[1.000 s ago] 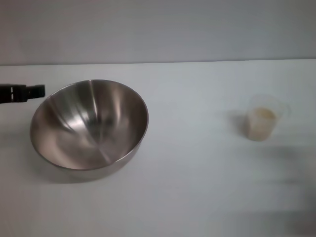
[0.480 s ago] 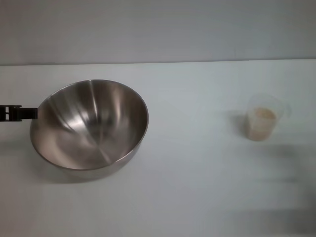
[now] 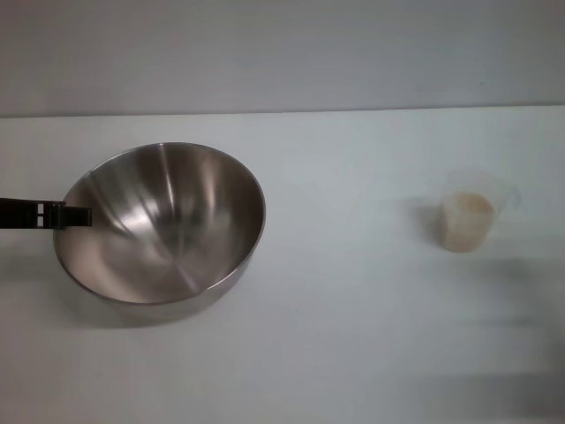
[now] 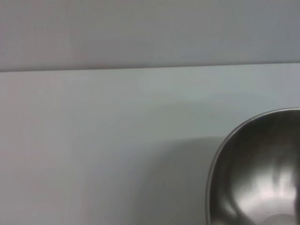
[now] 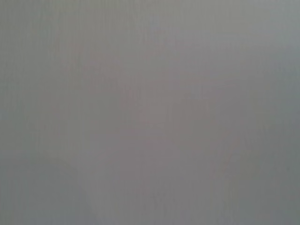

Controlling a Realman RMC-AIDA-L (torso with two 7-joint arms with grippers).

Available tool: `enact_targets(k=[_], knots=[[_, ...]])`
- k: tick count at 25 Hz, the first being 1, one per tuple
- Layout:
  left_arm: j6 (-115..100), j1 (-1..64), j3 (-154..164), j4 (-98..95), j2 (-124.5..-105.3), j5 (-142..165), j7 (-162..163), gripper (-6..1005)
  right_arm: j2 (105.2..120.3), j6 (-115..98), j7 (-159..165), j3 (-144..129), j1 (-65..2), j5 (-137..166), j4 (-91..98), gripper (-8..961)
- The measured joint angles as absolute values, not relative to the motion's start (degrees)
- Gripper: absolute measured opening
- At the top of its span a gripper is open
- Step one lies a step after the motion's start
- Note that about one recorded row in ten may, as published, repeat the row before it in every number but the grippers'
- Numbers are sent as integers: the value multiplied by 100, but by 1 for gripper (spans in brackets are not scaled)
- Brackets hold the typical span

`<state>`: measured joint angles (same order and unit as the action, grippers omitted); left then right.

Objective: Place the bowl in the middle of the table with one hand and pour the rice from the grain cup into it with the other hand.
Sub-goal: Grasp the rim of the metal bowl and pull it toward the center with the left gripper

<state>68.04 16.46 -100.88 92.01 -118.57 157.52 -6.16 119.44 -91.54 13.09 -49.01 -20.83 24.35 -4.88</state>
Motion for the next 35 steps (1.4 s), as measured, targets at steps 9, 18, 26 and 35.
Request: enact_targets(k=[9, 18, 26, 35], knots=[[6711, 1683, -10088, 8919, -11849, 15760, -657, 713, 11945, -9147, 1309, -4903, -2092, 2435, -492, 662], [6651, 1770, -10026, 8710, -11847, 15758, -670, 700, 11945, -9138, 1309, -4913, -2111, 2434, -492, 662], [6766, 1964, -10050, 8490, -11829, 15759, -651, 689, 11945, -9138, 1309, -4913, -2109, 2434, -492, 661], [6791, 1987, -10063, 8496, -11828, 15759, -672, 443, 11944, -9139, 1309, -4906, -2109, 2434, -492, 662]])
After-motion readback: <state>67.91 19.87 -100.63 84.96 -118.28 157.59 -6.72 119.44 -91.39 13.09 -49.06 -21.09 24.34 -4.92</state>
